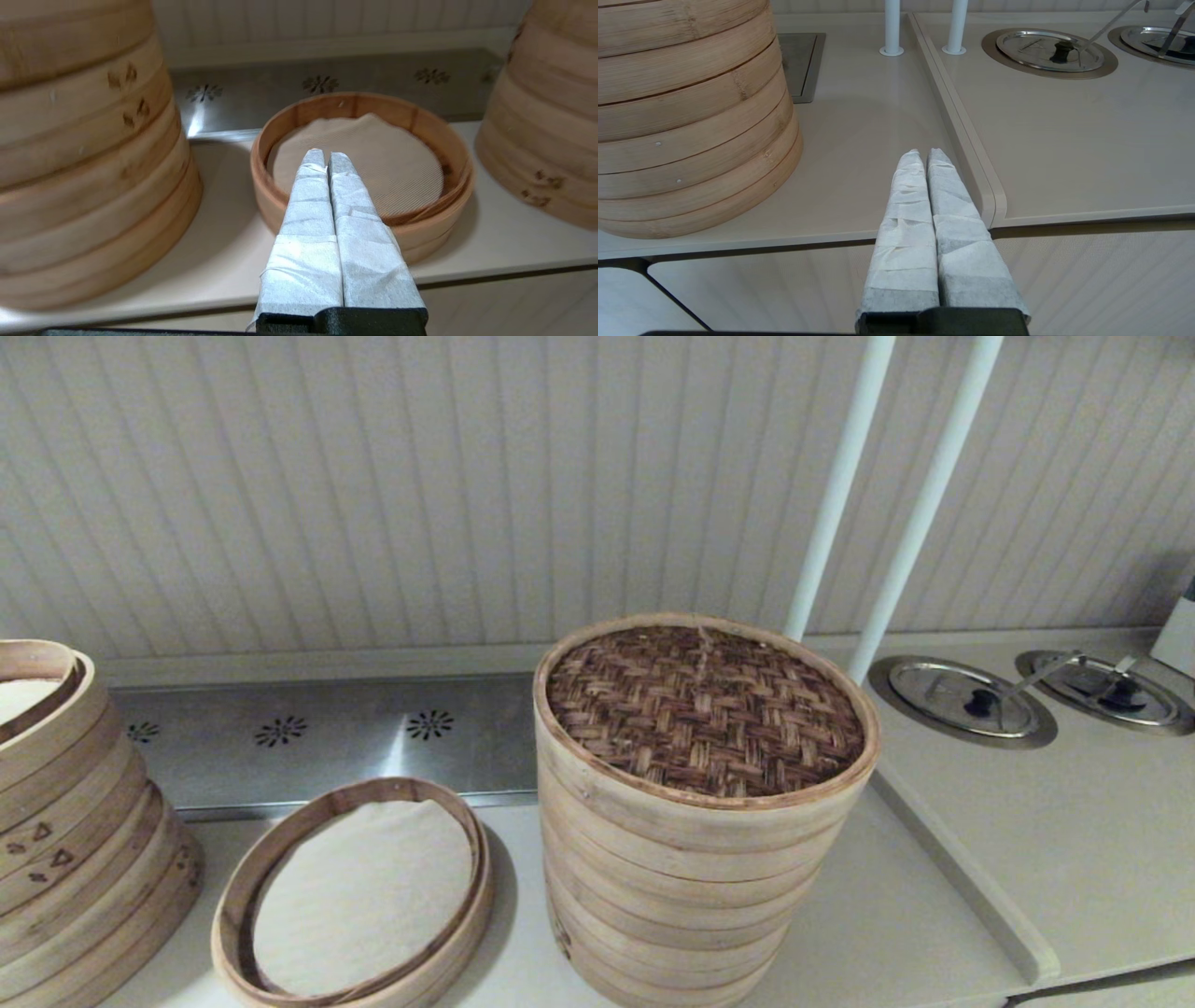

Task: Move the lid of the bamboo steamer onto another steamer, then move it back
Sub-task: Pick up the steamer

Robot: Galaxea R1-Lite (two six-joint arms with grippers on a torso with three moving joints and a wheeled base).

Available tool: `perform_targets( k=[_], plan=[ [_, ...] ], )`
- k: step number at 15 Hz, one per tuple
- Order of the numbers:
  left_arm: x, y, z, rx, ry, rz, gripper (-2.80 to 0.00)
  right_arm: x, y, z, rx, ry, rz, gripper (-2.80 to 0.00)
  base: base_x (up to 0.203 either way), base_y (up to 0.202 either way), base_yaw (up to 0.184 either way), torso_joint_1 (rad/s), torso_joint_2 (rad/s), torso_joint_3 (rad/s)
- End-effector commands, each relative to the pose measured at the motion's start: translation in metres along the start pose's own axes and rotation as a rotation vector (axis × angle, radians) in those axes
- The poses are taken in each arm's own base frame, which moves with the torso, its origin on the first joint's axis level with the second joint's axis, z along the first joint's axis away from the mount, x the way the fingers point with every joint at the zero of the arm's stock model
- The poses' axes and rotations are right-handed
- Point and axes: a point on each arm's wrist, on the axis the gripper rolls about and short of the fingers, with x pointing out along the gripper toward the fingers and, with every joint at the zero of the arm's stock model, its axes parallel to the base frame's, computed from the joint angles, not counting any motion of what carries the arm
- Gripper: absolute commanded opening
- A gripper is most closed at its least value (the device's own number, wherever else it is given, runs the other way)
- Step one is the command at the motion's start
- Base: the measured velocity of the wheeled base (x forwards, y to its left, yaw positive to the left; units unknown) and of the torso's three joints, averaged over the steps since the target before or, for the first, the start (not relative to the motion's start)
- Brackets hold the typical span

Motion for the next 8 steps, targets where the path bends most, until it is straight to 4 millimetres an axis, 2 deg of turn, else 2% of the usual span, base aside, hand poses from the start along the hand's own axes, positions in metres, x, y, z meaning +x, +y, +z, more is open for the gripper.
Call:
perform_targets(
  k=[1, 5, 8],
  plan=[
    [0.009, 0.001, 0.026, 0.0, 0.037, -0.017, -2.8, 0.0, 0.0, -0.001, 0.0, 0.003, 0.001, -2.8, 0.0, 0.0, 0.0, 0.0, 0.0, 0.0],
    [0.04, 0.004, 0.085, 0.033, 0.097, -0.12, -2.8, 0.0, 0.0, -0.001, 0.0, 0.003, 0.001, -2.8, 0.0, 0.0, 0.0, 0.0, 0.0, 0.0],
    [0.082, 0.001, 0.133, 0.024, 0.126, -0.232, -2.8, 0.0, 0.0, -0.001, 0.0, 0.003, -0.001, -2.8, 0.0, 0.0, 0.0, 0.0, 0.0, 0.0]
  ],
)
